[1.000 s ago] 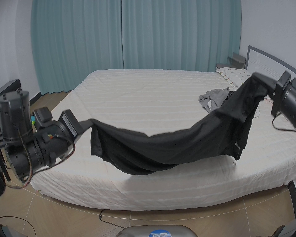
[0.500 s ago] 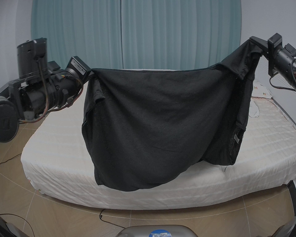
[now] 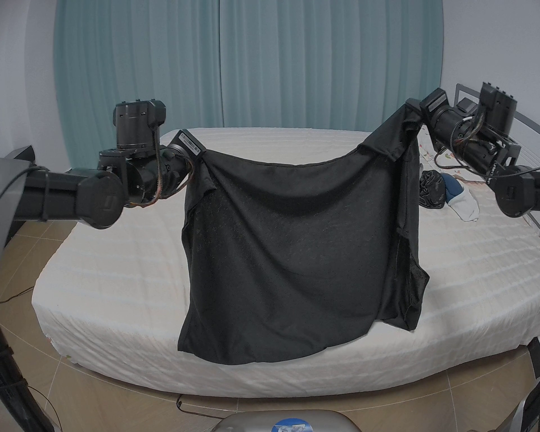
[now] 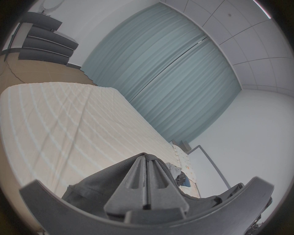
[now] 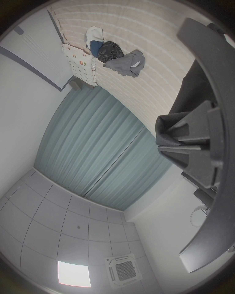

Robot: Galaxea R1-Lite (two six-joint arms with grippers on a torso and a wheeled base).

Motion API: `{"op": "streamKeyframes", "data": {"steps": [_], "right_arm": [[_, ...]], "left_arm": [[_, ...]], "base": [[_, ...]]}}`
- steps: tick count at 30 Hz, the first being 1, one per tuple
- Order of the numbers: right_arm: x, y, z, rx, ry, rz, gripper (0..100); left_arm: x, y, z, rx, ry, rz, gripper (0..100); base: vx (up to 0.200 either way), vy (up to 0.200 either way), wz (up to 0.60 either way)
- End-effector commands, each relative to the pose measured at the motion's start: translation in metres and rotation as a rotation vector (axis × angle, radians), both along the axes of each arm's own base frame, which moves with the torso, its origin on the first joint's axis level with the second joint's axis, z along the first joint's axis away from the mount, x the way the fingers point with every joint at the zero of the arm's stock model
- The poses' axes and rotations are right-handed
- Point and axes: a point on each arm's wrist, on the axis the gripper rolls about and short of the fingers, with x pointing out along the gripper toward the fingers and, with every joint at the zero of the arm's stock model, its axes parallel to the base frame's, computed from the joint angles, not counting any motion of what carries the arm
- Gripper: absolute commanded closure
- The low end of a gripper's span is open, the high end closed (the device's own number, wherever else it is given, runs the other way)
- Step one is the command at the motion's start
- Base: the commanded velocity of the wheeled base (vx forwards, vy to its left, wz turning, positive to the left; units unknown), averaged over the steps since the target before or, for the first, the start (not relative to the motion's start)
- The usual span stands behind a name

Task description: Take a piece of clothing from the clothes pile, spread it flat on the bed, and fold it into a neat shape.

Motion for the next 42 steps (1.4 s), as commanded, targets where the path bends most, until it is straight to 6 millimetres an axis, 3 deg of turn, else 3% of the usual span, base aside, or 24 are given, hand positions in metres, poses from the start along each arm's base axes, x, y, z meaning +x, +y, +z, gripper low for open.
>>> {"op": "streamKeyframes", "data": {"steps": [1,8,14,21,27,28,30,31,34,36,37,42], "right_arm": [[0.047,0.006,-0.044,-0.022,0.082,-0.012,100],[0.076,0.006,-0.085,-0.04,0.166,-0.041,100],[0.099,0.009,-0.14,-0.066,0.28,-0.069,100],[0.118,0.01,-0.189,-0.084,0.355,-0.11,100],[0.13,0.006,-0.209,-0.094,0.381,-0.121,100],[0.13,0.006,-0.209,-0.094,0.381,-0.121,0],[0.136,0.008,-0.231,-0.109,0.42,-0.119,0],[0.137,0.009,-0.238,-0.112,0.432,-0.117,0],[0.141,0.008,-0.264,-0.133,0.479,-0.123,0],[0.142,0.008,-0.265,-0.135,0.482,-0.123,0],[0.143,-0.001,-0.27,-0.144,0.498,-0.141,0],[0.152,-0.033,-0.257,-0.116,0.455,-0.243,0]], "left_arm": [[0.05,-0.004,-0.049,0.047,0.071,0.026,100],[0.088,-0.019,-0.088,0.063,0.087,0.022,100],[0.112,-0.024,-0.131,0.082,0.122,0.055,100],[0.125,-0.025,-0.157,0.092,0.148,0.063,100],[0.13,-0.029,-0.188,0.109,0.196,0.058,100],[0.13,-0.029,-0.188,0.109,0.196,0.058,100],[0.135,-0.033,-0.208,0.12,0.22,0.057,100],[0.136,-0.033,-0.212,0.122,0.222,0.06,0],[0.14,-0.034,-0.224,0.14,0.236,0.099,0],[0.141,-0.033,-0.225,0.142,0.237,0.107,0],[0.145,-0.026,-0.226,0.153,0.239,0.156,0],[0.15,-0.001,-0.226,0.167,0.271,0.247,0]], "base": [[0.2,0.0,0.0],[0.2,0.0,0.0],[0.0,0.0,0.0],[0.0,0.0,0.0],[0.0,0.0,0.0],[0.0,0.0,0.0],[0.0,0.0,0.0],[0.0,0.0,0.0],[0.0,0.0,0.0],[0.0,0.0,0.0],[0.0,0.0,0.0],[0.0,0.0,0.0]]}}
